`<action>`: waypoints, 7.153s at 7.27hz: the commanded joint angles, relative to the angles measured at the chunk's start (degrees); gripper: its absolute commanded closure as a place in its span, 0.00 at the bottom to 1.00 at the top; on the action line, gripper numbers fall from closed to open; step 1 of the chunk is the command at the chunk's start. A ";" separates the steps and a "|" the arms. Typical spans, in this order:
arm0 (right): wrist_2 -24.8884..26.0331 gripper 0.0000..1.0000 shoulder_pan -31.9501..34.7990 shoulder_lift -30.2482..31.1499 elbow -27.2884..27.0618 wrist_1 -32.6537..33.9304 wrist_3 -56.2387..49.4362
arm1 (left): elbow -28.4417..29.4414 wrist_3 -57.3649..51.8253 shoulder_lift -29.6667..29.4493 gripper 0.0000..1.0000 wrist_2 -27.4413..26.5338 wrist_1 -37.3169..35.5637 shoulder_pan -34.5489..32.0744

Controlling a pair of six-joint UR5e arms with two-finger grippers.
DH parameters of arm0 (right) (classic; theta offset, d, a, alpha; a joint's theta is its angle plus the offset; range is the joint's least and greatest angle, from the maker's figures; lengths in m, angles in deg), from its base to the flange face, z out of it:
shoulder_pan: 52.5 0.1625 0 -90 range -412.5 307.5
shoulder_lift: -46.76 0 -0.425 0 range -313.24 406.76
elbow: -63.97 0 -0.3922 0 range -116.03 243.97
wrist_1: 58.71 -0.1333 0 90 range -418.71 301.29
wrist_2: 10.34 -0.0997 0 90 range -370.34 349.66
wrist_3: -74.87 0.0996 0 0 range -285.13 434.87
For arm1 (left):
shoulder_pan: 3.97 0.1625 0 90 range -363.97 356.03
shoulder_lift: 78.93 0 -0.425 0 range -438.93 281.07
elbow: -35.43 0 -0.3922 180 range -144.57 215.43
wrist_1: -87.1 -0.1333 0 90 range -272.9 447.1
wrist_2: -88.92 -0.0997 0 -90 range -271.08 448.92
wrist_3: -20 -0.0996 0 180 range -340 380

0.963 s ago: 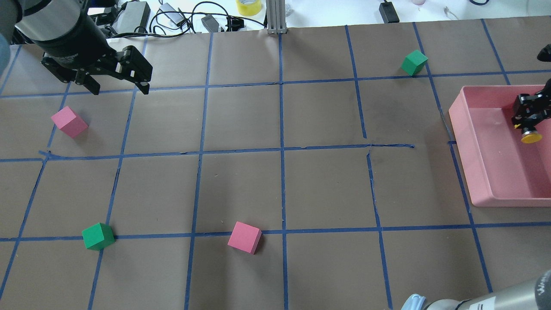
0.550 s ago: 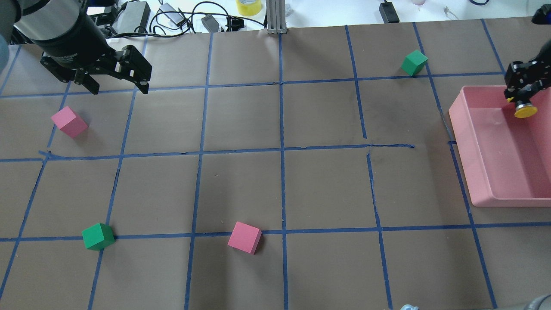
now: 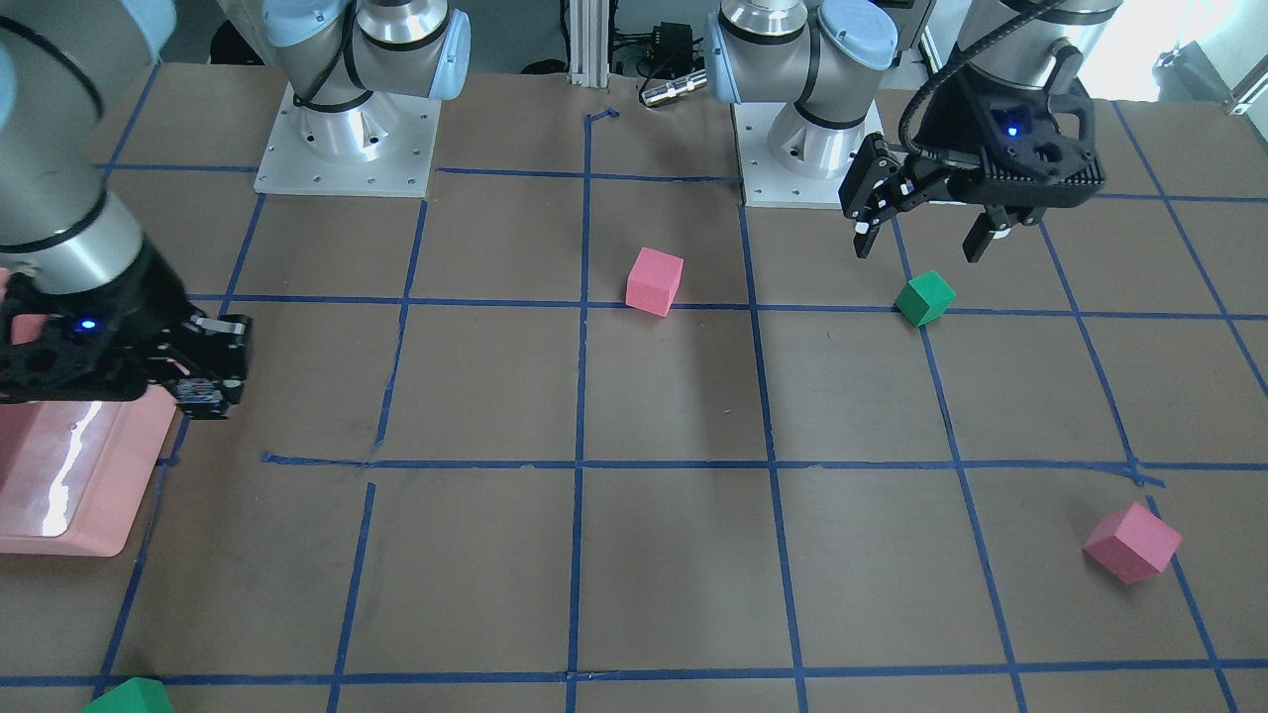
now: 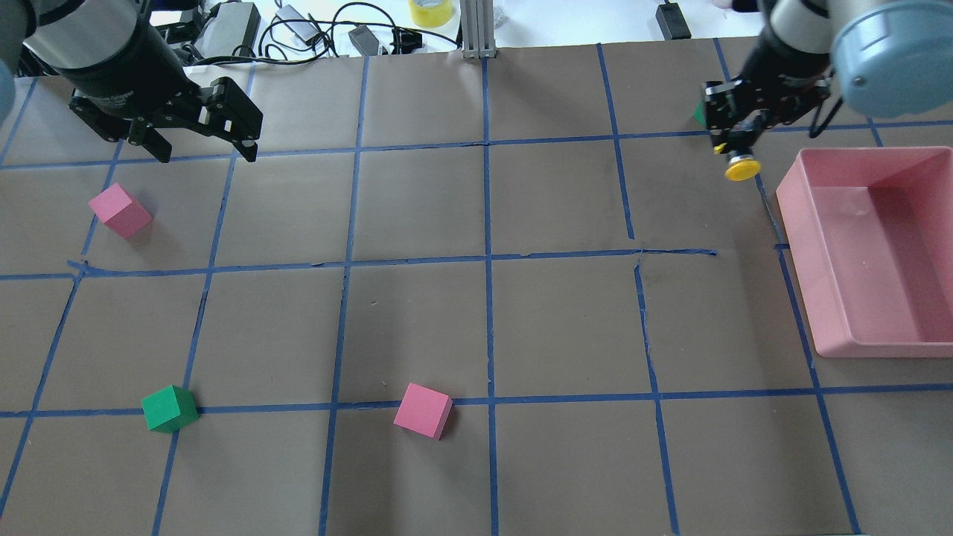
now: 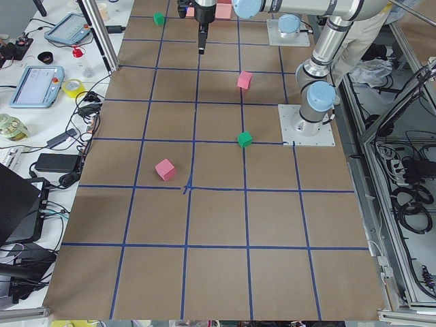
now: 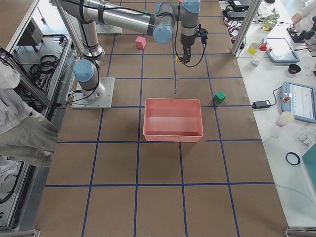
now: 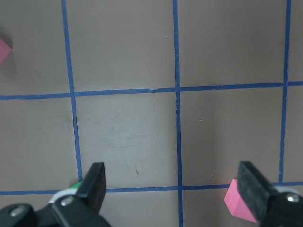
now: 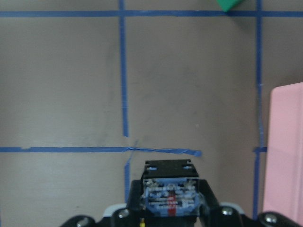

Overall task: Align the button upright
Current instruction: 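Carry the switch to the table center and lower it with the right gripper, then open the right gripper, releasing the switch on its side, and raise it, then reach the left gripper to the lying switch and grasp its body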

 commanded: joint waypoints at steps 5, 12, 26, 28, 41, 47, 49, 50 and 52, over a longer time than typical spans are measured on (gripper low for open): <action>-0.20 1.00 22.42 -14.51 -0.66 14.92 22.51 | -0.03 -0.02 0.18 0.00 -0.16 -0.09 -0.08; -0.63 1.00 27.10 -23.14 -0.84 24.24 24.89 | 0.06 0.07 0.18 0.00 -0.07 -0.09 -0.08; 0.59 0.40 27.19 -23.14 -3.56 26.00 22.61 | -2.14 0.42 0.27 0.00 -0.33 -6.59 -0.17; 0.51 0.12 27.19 -22.18 -3.74 25.74 22.79 | -1.44 0.07 -0.17 0.00 0.02 -6.50 -0.17; -0.54 0.00 10.14 8.33 0.57 -10.57 2.50 | -19.96 5.32 -2.62 0.00 -0.24 -40.90 -8.48; -0.46 0.00 10.23 8.15 0.30 -9.95 2.48 | -26.04 21.50 -9.31 0.00 -10.18 -53.70 -18.80; -0.37 0.00 10.23 8.15 0.39 -9.07 2.48 | -27.97 27.37 -9.40 0.01 -9.82 -54.92 -19.24; -0.54 0.00 10.23 8.15 0.48 -9.07 2.48 | -29.46 28.19 -9.75 0.08 -9.65 -58.32 -19.33; -0.37 0.00 10.23 8.15 0.66 -9.16 2.48 | -31.84 28.63 -11.41 0.09 -9.83 -60.89 -22.03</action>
